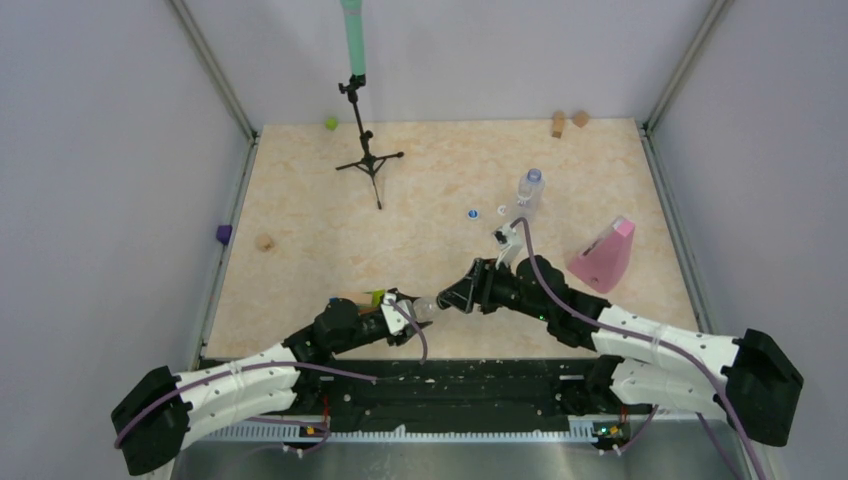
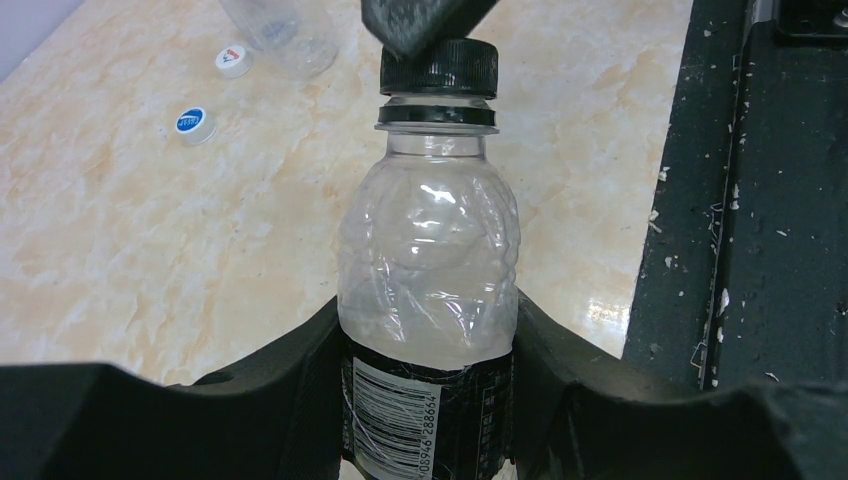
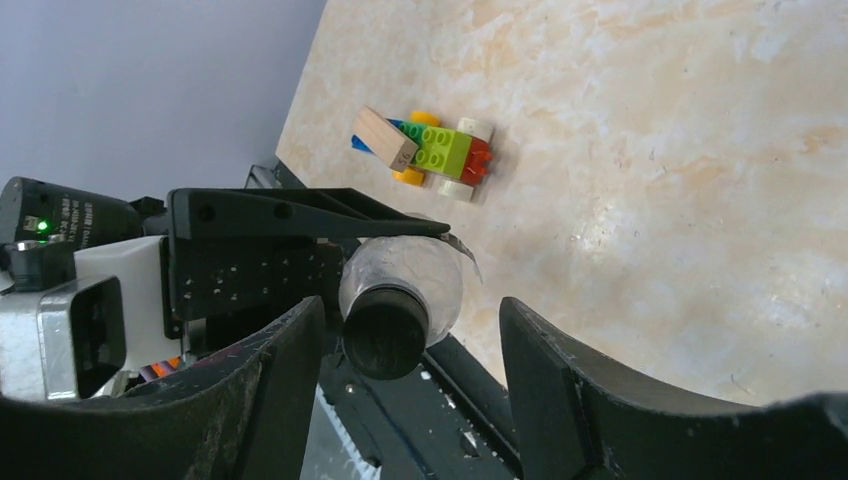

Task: Unscrew the bottle caps
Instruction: Unscrew the bottle cap from the plastic bottle.

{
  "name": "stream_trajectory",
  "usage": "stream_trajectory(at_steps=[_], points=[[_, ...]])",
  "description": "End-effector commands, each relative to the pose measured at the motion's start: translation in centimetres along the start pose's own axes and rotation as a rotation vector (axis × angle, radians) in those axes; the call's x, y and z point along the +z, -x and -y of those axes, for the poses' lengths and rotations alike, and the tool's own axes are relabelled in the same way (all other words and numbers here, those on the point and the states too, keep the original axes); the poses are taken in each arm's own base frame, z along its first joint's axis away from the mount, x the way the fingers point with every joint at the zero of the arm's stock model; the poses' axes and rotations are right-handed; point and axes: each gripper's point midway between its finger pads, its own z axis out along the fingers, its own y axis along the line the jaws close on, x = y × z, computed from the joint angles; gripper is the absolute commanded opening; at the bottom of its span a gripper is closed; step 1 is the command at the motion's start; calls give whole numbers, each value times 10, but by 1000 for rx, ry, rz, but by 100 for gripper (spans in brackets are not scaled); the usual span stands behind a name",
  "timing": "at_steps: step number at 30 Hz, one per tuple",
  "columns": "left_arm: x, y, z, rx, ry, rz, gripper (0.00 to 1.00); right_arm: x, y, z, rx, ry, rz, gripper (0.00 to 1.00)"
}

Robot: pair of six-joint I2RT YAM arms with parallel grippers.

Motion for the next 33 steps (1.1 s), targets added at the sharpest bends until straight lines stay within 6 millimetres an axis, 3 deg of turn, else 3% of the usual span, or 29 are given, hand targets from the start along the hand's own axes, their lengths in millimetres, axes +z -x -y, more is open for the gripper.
stream_trajectory(at_steps=[1, 5, 10, 17, 22, 26, 29, 33], points=[[2, 21, -6, 27, 19, 68, 0, 7, 10, -22, 42, 61, -1, 62], [2, 19, -5, 23, 13, 63, 0, 11, 7, -23, 35, 74, -18, 52], [1, 18, -5, 20, 20, 60, 0, 9, 5, -23, -17, 81, -34, 24], [1, 17, 0, -3, -1, 63, 0, -1, -14, -36, -228, 230, -121, 17], [1, 26, 13, -28, -77, 105, 0, -9, -28, -45, -567, 431, -124, 11], [-2, 50, 27, -9, -188, 180, 0, -16, -45, -42, -1000, 631, -105, 8], [-6, 61, 35, -26, -294, 185, 0, -23, -62, -35, -1297, 779, -127, 0], [-15, 62, 35, -51, -401, 194, 0, -24, -55, -33, -1491, 805, -38, 0]])
